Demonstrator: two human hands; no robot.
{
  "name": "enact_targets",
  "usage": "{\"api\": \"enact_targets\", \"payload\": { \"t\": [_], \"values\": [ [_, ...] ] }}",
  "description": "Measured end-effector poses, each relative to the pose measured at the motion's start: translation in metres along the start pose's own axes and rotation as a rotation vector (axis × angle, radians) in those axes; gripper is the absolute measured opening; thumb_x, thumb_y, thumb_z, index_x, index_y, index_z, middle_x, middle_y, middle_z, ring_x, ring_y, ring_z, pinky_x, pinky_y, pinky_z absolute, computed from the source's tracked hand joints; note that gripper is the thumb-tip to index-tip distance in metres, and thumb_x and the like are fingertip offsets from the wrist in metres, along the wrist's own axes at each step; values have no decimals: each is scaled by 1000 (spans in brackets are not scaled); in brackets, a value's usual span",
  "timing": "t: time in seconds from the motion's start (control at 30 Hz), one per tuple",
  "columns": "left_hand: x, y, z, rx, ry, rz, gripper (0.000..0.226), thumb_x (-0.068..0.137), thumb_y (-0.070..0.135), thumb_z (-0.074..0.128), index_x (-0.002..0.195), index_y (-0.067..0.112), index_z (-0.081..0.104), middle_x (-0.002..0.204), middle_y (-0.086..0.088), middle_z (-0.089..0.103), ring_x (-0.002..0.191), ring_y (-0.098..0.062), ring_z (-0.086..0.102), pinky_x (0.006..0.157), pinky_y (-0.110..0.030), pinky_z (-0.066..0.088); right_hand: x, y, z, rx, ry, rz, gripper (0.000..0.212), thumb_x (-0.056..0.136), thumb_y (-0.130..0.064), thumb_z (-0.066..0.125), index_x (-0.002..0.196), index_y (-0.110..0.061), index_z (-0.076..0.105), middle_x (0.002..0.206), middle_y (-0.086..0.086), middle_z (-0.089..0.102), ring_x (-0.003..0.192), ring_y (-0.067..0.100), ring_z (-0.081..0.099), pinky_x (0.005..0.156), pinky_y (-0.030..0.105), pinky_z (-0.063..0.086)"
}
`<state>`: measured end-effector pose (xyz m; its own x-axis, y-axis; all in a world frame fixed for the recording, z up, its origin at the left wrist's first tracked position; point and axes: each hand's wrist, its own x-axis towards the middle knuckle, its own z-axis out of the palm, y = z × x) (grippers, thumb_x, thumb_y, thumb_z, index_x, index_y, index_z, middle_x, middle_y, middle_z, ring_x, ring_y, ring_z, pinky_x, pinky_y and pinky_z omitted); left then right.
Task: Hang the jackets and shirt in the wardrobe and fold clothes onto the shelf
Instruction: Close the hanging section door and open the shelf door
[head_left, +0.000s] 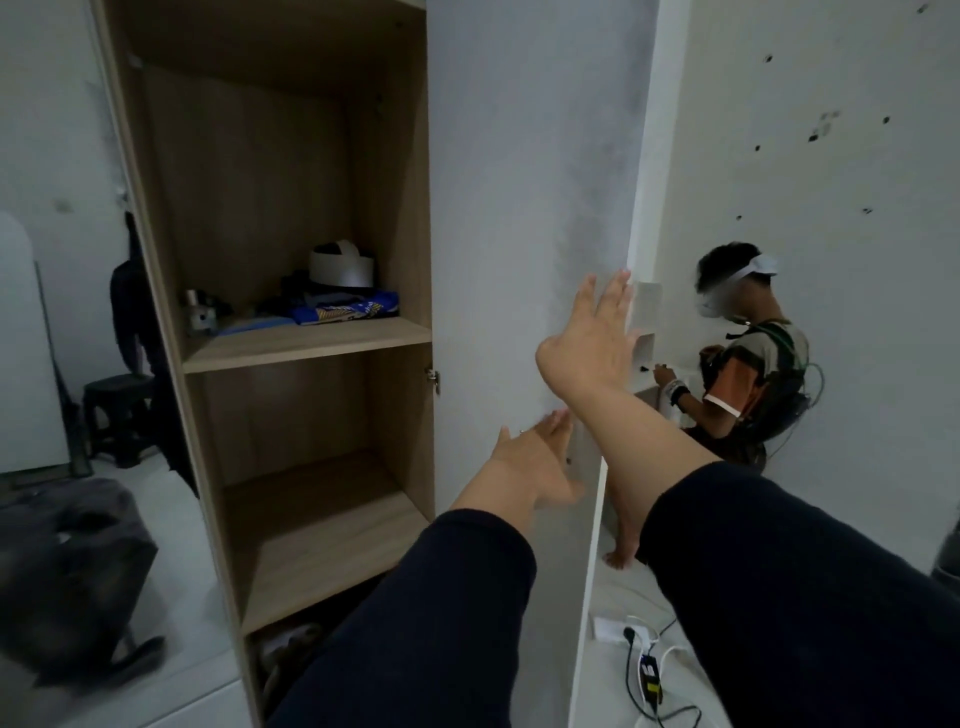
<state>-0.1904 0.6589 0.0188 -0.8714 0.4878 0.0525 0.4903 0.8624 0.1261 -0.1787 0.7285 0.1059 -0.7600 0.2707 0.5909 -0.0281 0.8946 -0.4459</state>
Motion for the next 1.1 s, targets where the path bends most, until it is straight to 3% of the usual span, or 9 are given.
{"api": "enact_targets", "payload": {
  "t": [0.1, 0.4, 0.63, 0.73, 0.87, 1.0, 1.1],
  "values": [
    [-28, -39, -5, -31, 16, -106, 81, 93, 39, 46, 153, 18, -5, 161, 3, -1, 148, -17, 5, 119, -51, 6, -13, -24, 12, -31, -20, -119, 85, 84, -8, 45, 154, -21, -1, 160, 13, -17, 148, 27, -15, 119, 53, 2],
    [-141, -159, -43, 39, 57, -535, 67, 98, 28, 43, 154, 19, 7, 161, 0, 9, 148, -17, 3, 119, -51, 7, -48, -107, 86, 18, -500, -302, 63, 90, -13, 47, 149, -26, 31, 162, 9, 0, 149, 29, -6, 119, 52, 7],
    [-237, -223, -36, 45, 102, -919, 62, 94, 23, 45, 151, 17, 19, 159, -3, 18, 147, -21, 16, 116, -58, 9, -98, -197, 156, 62, -751, -709, 61, 90, -7, 43, 146, -29, 36, 162, 9, -1, 148, 30, -12, 118, 55, -1],
    [-283, -232, -29, 41, 125, -1101, 62, 94, 22, 46, 150, 15, 21, 158, -2, 20, 148, -18, 10, 116, -58, 10, -135, -241, 175, 117, -832, -922, 57, 92, -11, 41, 146, -30, 37, 162, 8, -1, 148, 28, -12, 118, 54, 0],
    [-348, -221, -10, 22, 167, -1364, 58, 93, 22, 47, 148, 16, 26, 154, -5, 26, 145, -20, 19, 115, -57, 13, -202, -286, 185, 193, -894, -1178, 52, 93, -14, 42, 143, -31, 40, 162, 8, 2, 149, 27, -9, 118, 54, 1],
    [-417, -191, 27, -46, 166, -1622, 63, 93, 18, 46, 151, 17, 20, 157, -5, 20, 146, -21, 16, 117, -56, 11, -282, -309, 181, 269, -972, -1405, 57, 89, -10, 42, 142, -30, 43, 161, 7, 9, 149, 27, -4, 118, 55, 3],
    [-466, -156, 55, -75, 152, -1820, 60, 93, 19, 45, 149, 18, 24, 156, -5, 25, 143, -23, 26, 115, -53, 18, -349, -313, 169, 316, -1032, -1575, 56, 91, -10, 41, 143, -30, 41, 161, 7, 10, 149, 26, -3, 118, 54, 4]
  ]
}}
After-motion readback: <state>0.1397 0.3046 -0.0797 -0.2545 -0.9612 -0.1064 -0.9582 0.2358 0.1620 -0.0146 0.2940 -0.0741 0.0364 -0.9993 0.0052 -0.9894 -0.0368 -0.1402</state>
